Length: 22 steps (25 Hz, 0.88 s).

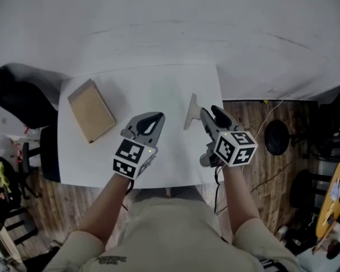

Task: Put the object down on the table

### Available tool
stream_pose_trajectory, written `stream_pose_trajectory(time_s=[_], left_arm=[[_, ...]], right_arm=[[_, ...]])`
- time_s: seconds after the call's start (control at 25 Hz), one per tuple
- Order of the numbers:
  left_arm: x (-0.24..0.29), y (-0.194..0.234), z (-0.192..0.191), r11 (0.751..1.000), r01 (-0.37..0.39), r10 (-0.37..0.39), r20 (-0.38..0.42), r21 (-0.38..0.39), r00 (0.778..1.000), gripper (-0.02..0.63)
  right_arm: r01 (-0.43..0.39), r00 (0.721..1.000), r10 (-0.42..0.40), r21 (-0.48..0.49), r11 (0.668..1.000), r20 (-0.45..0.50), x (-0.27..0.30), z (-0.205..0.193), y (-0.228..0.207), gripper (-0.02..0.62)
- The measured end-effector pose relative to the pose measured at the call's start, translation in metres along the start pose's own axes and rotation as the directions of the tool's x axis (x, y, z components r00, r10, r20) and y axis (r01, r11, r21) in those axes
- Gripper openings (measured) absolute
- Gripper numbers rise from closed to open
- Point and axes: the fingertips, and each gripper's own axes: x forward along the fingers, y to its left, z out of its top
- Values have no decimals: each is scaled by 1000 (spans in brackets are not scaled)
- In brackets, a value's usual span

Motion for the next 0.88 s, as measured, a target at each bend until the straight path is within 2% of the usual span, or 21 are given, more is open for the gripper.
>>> stream_pose_trajectory(time_s=[0.2, 0.36, 0.6, 0.76, 0.88], left_arm=[[-24, -4, 35, 999, -18, 14, 64, 51, 998, 21], [-43, -9, 57, 996, -34, 25, 115, 77, 993, 21], [-72, -20, 91, 992, -38, 13, 198, 123, 980, 21], [-89, -28, 101, 989, -21, -11, 218, 143, 976, 21], [-103, -32, 110, 988, -21, -17, 241, 152, 970, 21]], right_arm=[[-48, 995, 52, -39, 998, 91, -38, 37, 31, 124], [-47, 986, 65, -115, 992, 154, -68, 60, 52, 81], [-44, 968, 79, -150, 988, 237, -101, 82, 72, 67], [-99, 959, 144, -189, 977, 244, -119, 91, 98, 58], [-111, 951, 173, -238, 965, 257, -132, 104, 116, 43]])
